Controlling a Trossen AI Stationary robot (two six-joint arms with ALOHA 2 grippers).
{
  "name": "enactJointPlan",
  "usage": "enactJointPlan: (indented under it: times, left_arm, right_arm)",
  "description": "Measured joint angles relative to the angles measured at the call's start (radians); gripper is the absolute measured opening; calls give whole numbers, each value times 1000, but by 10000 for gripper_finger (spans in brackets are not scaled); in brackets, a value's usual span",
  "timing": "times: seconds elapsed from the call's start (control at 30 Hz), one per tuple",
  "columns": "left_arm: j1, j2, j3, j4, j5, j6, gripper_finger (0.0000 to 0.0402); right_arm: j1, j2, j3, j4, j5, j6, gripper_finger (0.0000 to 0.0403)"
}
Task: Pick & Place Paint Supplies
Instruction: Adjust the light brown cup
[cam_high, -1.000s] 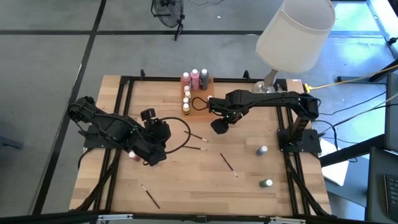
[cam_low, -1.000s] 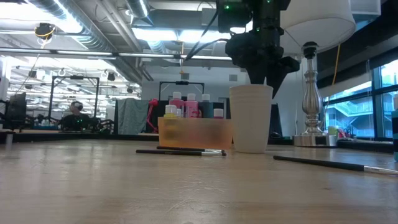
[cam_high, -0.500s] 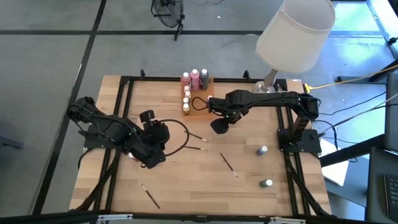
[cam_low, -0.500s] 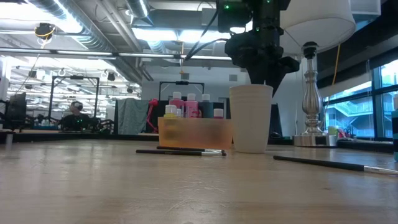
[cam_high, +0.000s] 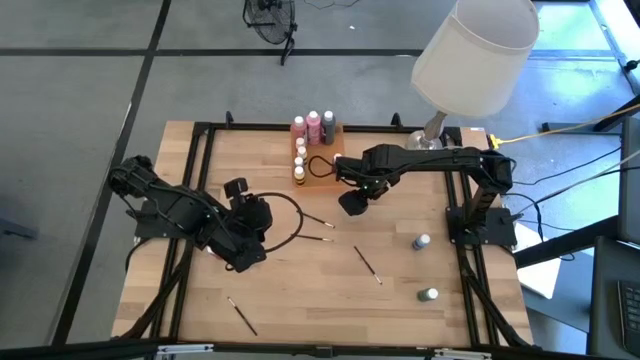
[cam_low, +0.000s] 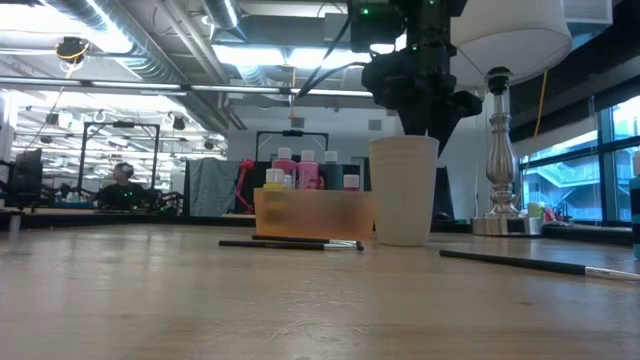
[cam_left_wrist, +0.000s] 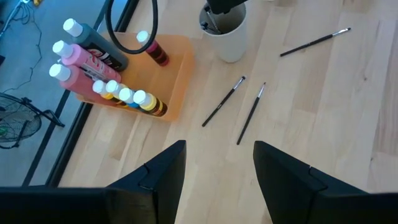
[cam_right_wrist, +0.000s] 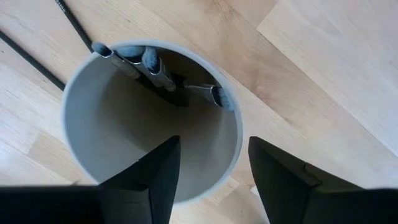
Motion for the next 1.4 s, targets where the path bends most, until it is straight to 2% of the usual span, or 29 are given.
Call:
enactJointPlan:
  times: [0.57, 0.7, 1.0, 1.4]
  left_arm:
    - [0, 0, 0, 0, 1, 0, 184]
    - [0, 0, 0, 0, 0, 1, 184]
    - [0, 0, 0, 0, -3, 1, 184]
    - [11, 0, 0, 0, -15, 11, 184]
  right_arm:
    - [0, 0, 0, 0, -10, 0, 192]
    - [0, 0, -1, 2, -10, 0, 182]
    - [1, 0, -138, 118, -67, 0, 161]
    - [1, 0, -144, 146, -70, 0, 160]
